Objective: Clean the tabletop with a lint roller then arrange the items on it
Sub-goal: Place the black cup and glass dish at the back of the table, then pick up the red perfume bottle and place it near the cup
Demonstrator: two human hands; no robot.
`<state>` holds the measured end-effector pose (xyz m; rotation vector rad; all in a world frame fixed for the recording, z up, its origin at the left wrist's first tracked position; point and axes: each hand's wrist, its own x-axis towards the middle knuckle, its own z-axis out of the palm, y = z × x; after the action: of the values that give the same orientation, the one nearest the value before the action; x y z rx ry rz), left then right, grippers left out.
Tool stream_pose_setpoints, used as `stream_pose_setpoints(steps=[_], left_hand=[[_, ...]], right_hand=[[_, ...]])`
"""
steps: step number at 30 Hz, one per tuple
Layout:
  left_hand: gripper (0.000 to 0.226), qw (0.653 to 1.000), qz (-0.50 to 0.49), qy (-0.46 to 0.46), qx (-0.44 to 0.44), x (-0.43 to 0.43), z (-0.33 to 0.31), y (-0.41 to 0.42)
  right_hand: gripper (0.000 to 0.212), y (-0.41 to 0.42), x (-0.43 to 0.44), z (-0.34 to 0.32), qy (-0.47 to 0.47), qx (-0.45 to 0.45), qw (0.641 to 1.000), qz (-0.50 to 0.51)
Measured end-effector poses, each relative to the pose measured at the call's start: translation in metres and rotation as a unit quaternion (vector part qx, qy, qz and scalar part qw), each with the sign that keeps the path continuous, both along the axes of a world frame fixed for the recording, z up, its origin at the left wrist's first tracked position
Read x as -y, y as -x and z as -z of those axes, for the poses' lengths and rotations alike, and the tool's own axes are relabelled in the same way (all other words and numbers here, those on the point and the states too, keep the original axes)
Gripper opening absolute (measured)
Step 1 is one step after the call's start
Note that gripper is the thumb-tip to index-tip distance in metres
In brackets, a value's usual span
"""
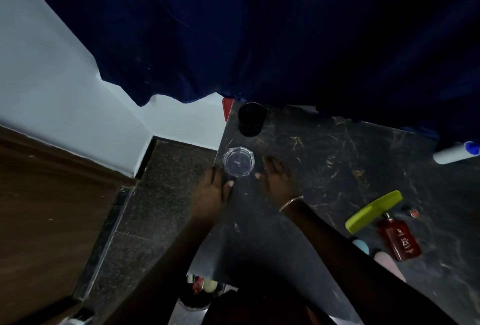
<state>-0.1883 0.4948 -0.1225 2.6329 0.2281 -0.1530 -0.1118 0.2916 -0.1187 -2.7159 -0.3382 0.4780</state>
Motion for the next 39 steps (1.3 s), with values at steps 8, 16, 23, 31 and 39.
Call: stream_pose_setpoints(steps=[8, 16, 23, 31, 39], left_hand=[[0.065, 0.991, 0.122, -0.052, 0.024, 0.057, -0.008, 0.030], [0.065, 0.976, 0.198, -0.079, 0.034, 0.142, -0.003, 0.026], [0.066, 0.964, 0.247, -0.094, 0.037, 0.226, -0.010, 0.030], [0.066, 0.957, 0.271, -0.086, 0.052, 0.321, -0.022, 0.040], [0.063, 0.980, 0.182, 0.077, -0.015, 0.402, -0.026, 0.046]], right_hand=[[0.058, 0.068, 0.070, -0.012, 0.025, 0.076, 0.997, 0.002], [0.055, 0.110, 0.147, -0.023, 0.040, 0.111, 0.991, 0.061], [0.055, 0.129, 0.219, -0.029, 0.042, 0.112, 0.987, 0.108], [0.050, 0.141, 0.310, -0.032, 0.035, 0.122, 0.981, 0.146], [0.050, 0.139, 0.381, -0.028, -0.050, 0.028, 0.976, 0.208]])
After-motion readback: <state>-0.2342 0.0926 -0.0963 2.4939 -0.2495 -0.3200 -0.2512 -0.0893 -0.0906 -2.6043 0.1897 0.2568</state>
